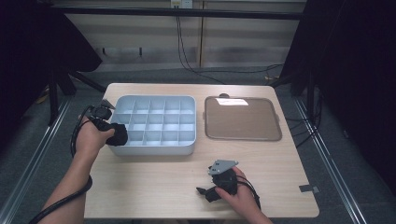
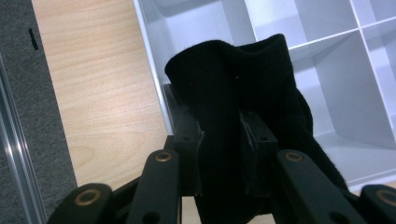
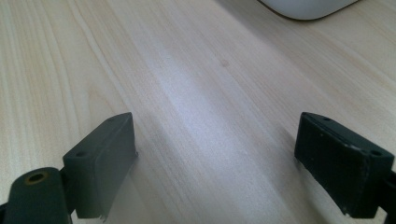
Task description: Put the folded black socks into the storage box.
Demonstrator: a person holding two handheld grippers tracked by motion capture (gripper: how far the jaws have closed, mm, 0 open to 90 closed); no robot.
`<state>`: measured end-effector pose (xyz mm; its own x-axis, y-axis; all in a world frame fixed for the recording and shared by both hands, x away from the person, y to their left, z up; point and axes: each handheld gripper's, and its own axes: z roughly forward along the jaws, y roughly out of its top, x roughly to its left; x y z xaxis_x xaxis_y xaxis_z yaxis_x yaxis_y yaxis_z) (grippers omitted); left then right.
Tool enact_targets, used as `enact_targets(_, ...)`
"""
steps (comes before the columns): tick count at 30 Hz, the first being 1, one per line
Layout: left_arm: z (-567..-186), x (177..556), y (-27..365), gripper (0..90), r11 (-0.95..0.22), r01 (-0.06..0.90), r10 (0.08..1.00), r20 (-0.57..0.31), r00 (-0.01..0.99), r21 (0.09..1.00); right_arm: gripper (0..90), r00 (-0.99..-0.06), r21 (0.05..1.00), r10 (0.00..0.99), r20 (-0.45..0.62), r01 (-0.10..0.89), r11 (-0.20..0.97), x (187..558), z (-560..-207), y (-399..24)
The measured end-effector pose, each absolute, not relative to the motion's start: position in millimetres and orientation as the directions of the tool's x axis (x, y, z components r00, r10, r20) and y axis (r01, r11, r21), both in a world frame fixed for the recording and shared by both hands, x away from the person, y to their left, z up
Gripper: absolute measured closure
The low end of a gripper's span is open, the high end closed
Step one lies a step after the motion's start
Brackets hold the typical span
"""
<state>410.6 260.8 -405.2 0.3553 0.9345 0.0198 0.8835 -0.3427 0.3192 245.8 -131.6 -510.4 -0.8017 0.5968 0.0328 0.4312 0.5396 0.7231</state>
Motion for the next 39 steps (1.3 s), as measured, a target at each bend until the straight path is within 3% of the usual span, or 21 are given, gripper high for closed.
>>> enact_targets(29,-411.6,411.5,257.8,72.1,-0.355,0.882,0.932,0.042,0.360,0.310,12.1,-0.803,0.726,0.595,0.028,0.426,0.541,246.2,-510.5,-131.7)
enact_targets(39,-400.6,408.5,256.5,65.0,-0.369,0.865,0.927,0.064,0.370,0.340,12.1,-0.804,0.727,0.594,0.027,0.424,0.541,246.4,-510.5,-131.7)
